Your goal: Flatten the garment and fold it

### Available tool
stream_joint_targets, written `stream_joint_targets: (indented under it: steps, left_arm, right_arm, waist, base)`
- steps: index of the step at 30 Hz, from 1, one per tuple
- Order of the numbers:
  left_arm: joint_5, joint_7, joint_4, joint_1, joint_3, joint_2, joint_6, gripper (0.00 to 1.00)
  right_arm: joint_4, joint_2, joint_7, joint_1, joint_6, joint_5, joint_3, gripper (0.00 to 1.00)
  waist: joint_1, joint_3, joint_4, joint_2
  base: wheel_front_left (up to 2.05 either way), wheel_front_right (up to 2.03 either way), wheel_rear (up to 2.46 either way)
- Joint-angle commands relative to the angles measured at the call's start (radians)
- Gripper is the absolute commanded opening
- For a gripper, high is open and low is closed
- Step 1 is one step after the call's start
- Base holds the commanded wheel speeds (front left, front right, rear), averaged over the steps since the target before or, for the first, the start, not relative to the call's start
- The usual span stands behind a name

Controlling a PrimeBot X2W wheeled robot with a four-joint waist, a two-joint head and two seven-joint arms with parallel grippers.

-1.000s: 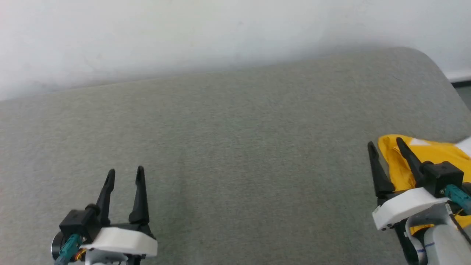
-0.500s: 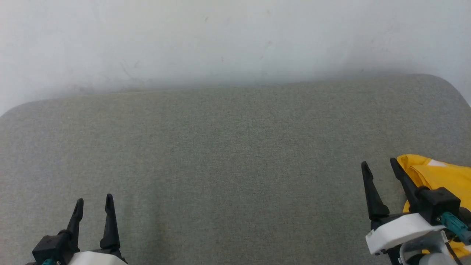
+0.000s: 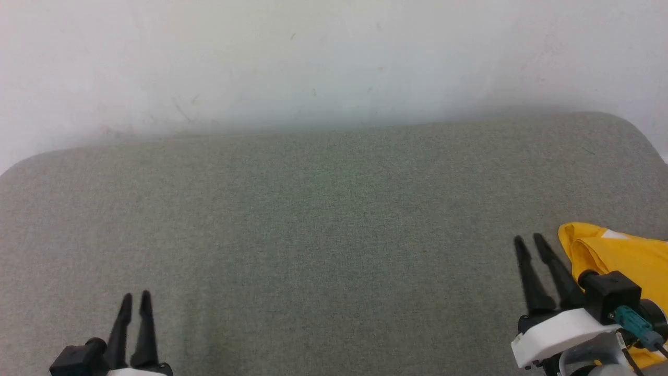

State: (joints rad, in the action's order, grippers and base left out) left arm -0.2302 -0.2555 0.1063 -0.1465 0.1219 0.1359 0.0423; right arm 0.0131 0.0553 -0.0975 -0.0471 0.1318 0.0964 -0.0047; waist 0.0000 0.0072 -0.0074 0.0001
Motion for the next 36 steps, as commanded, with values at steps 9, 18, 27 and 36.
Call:
stream_joint_targets:
  steps: [9,18,27,36]
  left_arm:
    - [0.015,0.017,-0.007,0.009,-0.008,-0.006,-0.003,0.0]
    - [0.031,0.035,-0.015,0.02,-0.017,-0.012,-0.006,0.0]
    - [0.046,0.051,-0.021,0.029,-0.025,-0.017,-0.008,0.0]
    - [0.063,0.07,-0.029,0.04,-0.033,-0.023,-0.012,0.0]
  right_arm:
    - [-0.001,0.0,0.006,0.003,0.0,-0.006,0.0,0.0]
    - [-0.002,-0.001,0.013,0.006,0.0,-0.013,0.0,0.0]
    - [-0.003,-0.001,0.02,0.009,0.0,-0.019,0.001,0.0]
    - [-0.004,-0.001,0.027,0.013,0.0,-0.026,0.001,0.0]
  waist:
    - [0.0001,0.0,0.0,-0.0001]
    - [0.0001,-0.001,0.001,-0.0001]
    - [0.0,-0.001,0.001,-0.0001]
    - [0.0,-0.002,0.002,-0.0001]
  base:
    - [0.0,0.0,0.0]
    - [0.0,0.0,0.0]
    - [0.0,0.0,0.0]
    - [0.0,0.0,0.0]
